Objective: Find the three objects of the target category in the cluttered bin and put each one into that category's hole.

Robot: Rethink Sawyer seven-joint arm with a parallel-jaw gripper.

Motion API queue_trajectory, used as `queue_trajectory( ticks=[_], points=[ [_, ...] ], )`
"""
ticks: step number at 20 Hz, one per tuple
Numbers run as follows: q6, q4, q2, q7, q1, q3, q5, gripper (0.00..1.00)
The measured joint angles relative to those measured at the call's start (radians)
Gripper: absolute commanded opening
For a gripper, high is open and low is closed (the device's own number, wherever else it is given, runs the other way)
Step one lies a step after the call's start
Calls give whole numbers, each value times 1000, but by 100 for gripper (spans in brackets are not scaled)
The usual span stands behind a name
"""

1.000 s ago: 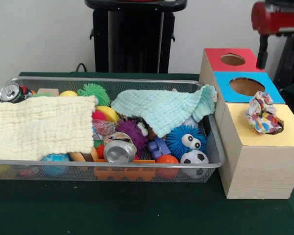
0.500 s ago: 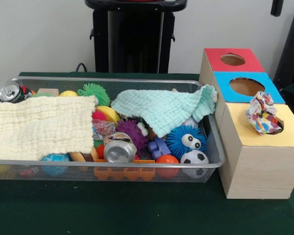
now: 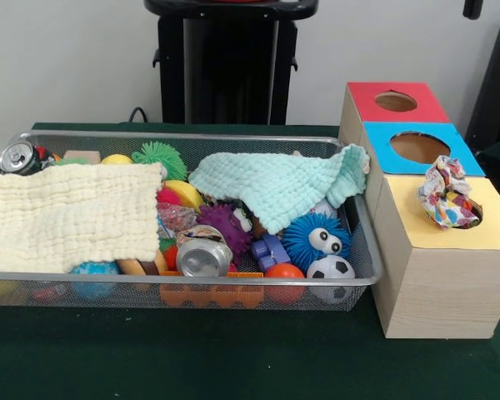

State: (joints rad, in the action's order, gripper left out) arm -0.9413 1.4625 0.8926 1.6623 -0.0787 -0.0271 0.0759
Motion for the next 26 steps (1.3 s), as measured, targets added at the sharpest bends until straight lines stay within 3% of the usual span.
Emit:
queue_trajectory(
  ticks=[12, 26],
  points=[
    [93, 10, -8, 0, -5, 0, -1, 100],
    [371, 65, -95, 0, -49, -18, -11, 100]
  ],
)
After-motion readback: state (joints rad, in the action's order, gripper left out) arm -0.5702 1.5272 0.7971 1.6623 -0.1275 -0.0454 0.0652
